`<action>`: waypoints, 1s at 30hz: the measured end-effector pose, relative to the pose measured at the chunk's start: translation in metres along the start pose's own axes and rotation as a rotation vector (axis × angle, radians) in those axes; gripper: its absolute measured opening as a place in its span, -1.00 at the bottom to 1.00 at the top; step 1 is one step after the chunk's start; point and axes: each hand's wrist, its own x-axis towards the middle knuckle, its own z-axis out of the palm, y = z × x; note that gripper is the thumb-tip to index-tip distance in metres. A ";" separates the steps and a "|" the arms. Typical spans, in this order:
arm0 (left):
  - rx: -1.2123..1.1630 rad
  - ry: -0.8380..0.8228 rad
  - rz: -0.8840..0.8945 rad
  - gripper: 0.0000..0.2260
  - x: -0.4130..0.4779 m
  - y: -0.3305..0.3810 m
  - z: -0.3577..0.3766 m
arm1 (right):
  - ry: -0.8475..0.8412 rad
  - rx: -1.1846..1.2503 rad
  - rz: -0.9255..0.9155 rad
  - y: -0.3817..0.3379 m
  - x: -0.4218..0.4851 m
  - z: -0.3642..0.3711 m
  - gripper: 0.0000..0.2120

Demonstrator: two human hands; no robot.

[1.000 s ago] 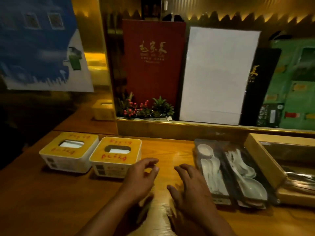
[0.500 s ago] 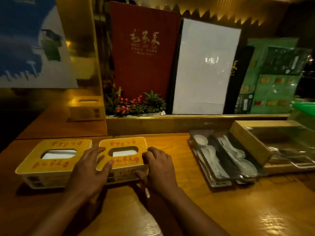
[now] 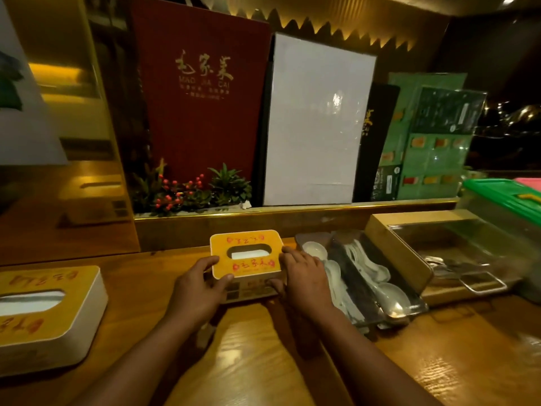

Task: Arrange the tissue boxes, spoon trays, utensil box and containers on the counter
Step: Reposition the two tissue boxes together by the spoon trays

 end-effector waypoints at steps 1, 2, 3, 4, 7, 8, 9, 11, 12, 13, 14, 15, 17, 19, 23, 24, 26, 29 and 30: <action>-0.028 0.005 -0.007 -0.51 0.003 0.004 0.008 | -0.003 0.000 0.012 0.006 0.003 -0.001 -0.44; -0.038 0.009 -0.011 -0.51 0.006 0.007 0.015 | -0.004 0.004 0.023 0.012 0.005 -0.002 -0.44; -0.043 0.013 -0.014 -0.51 0.008 0.010 0.022 | -0.004 0.011 0.034 0.017 0.007 -0.002 -0.44; -0.049 0.015 -0.021 -0.51 0.010 0.012 0.028 | -0.005 0.017 0.042 0.023 0.009 -0.002 -0.45; -0.073 0.010 -0.048 -0.52 0.015 0.019 0.041 | 0.001 0.034 0.060 0.035 0.011 -0.003 -0.43; -0.079 0.006 -0.052 -0.53 0.017 0.020 0.045 | 0.006 0.040 0.065 0.038 0.012 -0.003 -0.41; -0.082 0.002 -0.057 -0.53 0.018 0.021 0.048 | 0.010 0.047 0.071 0.040 0.012 -0.002 -0.40; -0.095 -0.001 -0.070 -0.54 0.020 0.023 0.054 | 0.020 0.062 0.079 0.044 0.012 -0.001 -0.38; -0.102 0.000 -0.076 -0.54 0.021 0.023 0.056 | 0.025 0.074 0.085 0.046 0.012 -0.001 -0.38; -0.107 0.000 -0.082 -0.54 0.023 0.023 0.059 | 0.026 0.090 0.091 0.047 0.012 0.000 -0.37; -0.110 0.003 -0.086 -0.54 0.024 0.023 0.061 | 0.024 0.109 0.099 0.048 0.012 0.001 -0.37; -0.116 0.006 -0.086 -0.55 0.025 0.023 0.062 | 0.022 0.130 0.106 0.049 0.012 0.001 -0.37; -0.148 0.020 -0.086 -0.55 0.026 0.021 0.063 | 0.023 0.167 0.112 0.049 0.012 0.002 -0.37; -0.159 0.036 -0.097 -0.56 0.025 0.021 0.062 | 0.029 0.189 0.108 0.049 0.013 0.001 -0.39; -0.173 0.041 -0.097 -0.56 0.023 0.019 0.063 | 0.027 0.207 0.099 0.050 0.012 -0.001 -0.41; -0.179 0.042 -0.101 -0.56 0.022 0.020 0.063 | 0.026 0.206 0.098 0.050 0.013 -0.001 -0.41; -0.184 0.046 -0.111 -0.56 0.021 0.021 0.063 | 0.025 0.206 0.095 0.050 0.013 0.000 -0.41; -0.195 0.043 -0.122 -0.56 0.022 0.022 0.064 | 0.022 0.207 0.097 0.049 0.014 0.000 -0.41; -0.196 0.038 -0.125 -0.55 0.022 0.023 0.065 | 0.025 0.205 0.099 0.049 0.015 0.000 -0.41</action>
